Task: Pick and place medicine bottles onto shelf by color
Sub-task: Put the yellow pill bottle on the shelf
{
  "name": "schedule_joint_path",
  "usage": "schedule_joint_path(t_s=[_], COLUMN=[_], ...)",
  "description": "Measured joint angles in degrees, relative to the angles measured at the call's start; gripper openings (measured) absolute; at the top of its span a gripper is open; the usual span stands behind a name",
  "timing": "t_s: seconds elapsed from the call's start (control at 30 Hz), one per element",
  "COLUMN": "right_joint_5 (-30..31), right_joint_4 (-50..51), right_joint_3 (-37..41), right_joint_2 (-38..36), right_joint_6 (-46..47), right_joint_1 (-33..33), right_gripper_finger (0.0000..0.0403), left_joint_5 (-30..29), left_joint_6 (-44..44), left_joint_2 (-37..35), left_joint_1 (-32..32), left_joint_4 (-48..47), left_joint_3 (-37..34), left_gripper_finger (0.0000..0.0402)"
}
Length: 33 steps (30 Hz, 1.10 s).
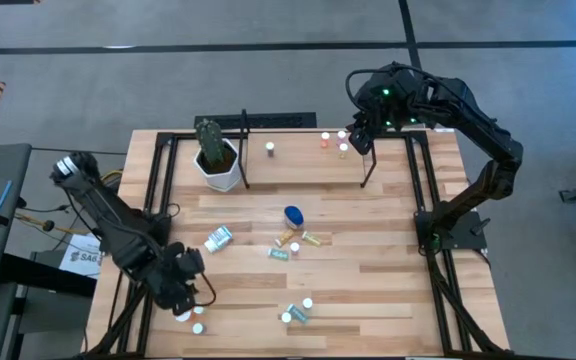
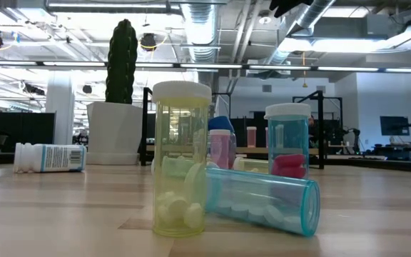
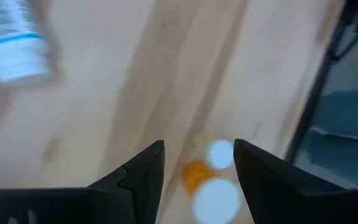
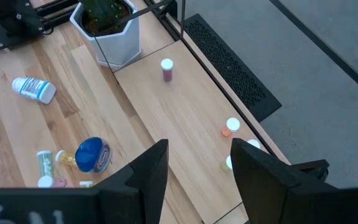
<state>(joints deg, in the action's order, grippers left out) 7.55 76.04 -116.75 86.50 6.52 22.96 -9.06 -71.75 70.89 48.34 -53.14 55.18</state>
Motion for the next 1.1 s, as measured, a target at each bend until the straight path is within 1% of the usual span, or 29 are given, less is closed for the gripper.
schedule_joint_path(t_s=[0.1,0.23,0.37,0.5,0.63,0.77,1.1], right_joint_5=[0.0,0.0,0.0,0.0,0.0,0.0,0.0], right_joint_4=[0.0,0.0,0.0,0.0,0.0,0.0,0.0], right_joint_3=[0.0,0.0,0.0,0.0,0.0,0.0,0.0], right_joint_2=[0.0,0.0,0.0,0.0,0.0,0.0,0.0], right_joint_6=[0.0,0.0,0.0,0.0,0.0,0.0,0.0], right_joint_1=[0.0,0.0,0.0,0.0,0.0,0.0,0.0], right_gripper_finger=[0.0195,0.0195,0.0195,0.0195,0.0195,0.0195,0.0195], left_joint_5=[0.0,1.2,2.3,0.8,-1.1,-1.3,-0.4], left_joint_6=[-0.9,-2.8,-2.4,-1.6,1.4,3.6,4.1], left_joint_2=[2.6,5.8,8.8,11.5,13.5,14.9,19.3], left_joint_1=[1.3,2.8,4.6,5.8,6.5,6.6,6.6], left_joint_4=[4.4,8.0,8.5,9.2,9.2,8.9,9.7], left_joint_3=[0.0,0.1,0.1,0.1,0.1,0.1,0.1], left_gripper_finger=[0.0183,0.0202,0.0227,0.0239,0.0242,0.0243,0.0242])
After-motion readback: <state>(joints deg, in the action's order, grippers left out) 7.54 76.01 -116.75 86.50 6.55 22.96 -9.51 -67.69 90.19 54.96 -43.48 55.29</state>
